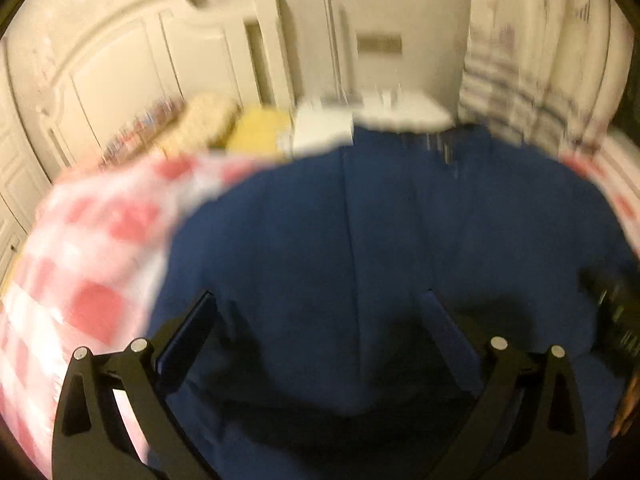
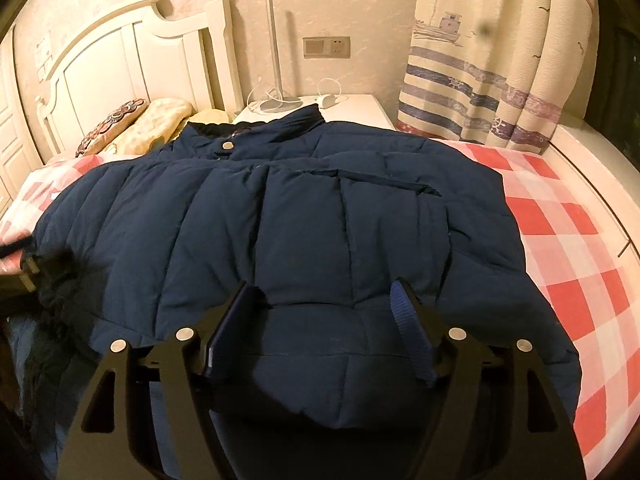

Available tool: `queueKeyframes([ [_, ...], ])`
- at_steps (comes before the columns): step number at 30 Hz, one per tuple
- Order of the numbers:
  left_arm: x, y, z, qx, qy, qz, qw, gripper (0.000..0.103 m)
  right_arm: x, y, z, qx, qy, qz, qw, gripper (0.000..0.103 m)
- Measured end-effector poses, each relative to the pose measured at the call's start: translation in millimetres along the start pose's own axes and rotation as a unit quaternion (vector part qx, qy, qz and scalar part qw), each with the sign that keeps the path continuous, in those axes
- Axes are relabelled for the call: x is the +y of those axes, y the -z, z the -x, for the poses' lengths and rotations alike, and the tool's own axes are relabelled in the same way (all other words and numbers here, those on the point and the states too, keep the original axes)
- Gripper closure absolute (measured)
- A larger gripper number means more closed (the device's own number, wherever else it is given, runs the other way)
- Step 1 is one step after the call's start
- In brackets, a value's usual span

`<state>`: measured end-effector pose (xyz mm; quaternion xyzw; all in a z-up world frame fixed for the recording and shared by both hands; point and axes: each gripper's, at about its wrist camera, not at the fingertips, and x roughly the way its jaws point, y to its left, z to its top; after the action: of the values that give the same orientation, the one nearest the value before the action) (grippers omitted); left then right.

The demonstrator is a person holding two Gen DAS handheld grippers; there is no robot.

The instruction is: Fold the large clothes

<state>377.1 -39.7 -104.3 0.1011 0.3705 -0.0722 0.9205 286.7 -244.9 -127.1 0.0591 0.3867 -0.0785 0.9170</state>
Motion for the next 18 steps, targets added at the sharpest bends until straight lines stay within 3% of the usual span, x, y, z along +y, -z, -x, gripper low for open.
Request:
queueKeyframes([
  [2, 1, -21, 1, -0.019, -0.011, -0.011, 0.9997, 0.002, 0, 0, 0, 0.000, 0.001, 0.002, 1.000, 0.034],
  [4, 6, -40, -15, -0.003, -0.006, -0.010, 0.9999, 0.002, 0, 0, 0, 0.000, 0.000, 0.001, 1.000, 0.033],
  [7, 26, -57, -62, 0.060, -0.012, 0.027, 0.9978, 0.002, 0, 0, 0, 0.000, 0.000, 0.000, 1.000, 0.033],
  [9, 44, -52, -96, 0.102, 0.004, 0.058, 0.9931, 0.002, 0, 0, 0, 0.000, 0.000, 0.000, 1.000, 0.033],
  [12, 51, -43, -102, 0.079, 0.021, 0.062, 0.9947, 0.002, 1, 0, 0, 0.000, -0.003, 0.000, 1.000, 0.033],
  [16, 45, -40, -80, 0.063, -0.020, 0.066, 0.9956, 0.004, 2, 0, -2, 0.001, -0.008, 0.002, 1.000, 0.029],
  [18, 38, -34, -49, 0.024, 0.015, 0.078, 0.9965, 0.004, 3, 0, -2, 0.001, -0.008, 0.003, 1.000, 0.028],
])
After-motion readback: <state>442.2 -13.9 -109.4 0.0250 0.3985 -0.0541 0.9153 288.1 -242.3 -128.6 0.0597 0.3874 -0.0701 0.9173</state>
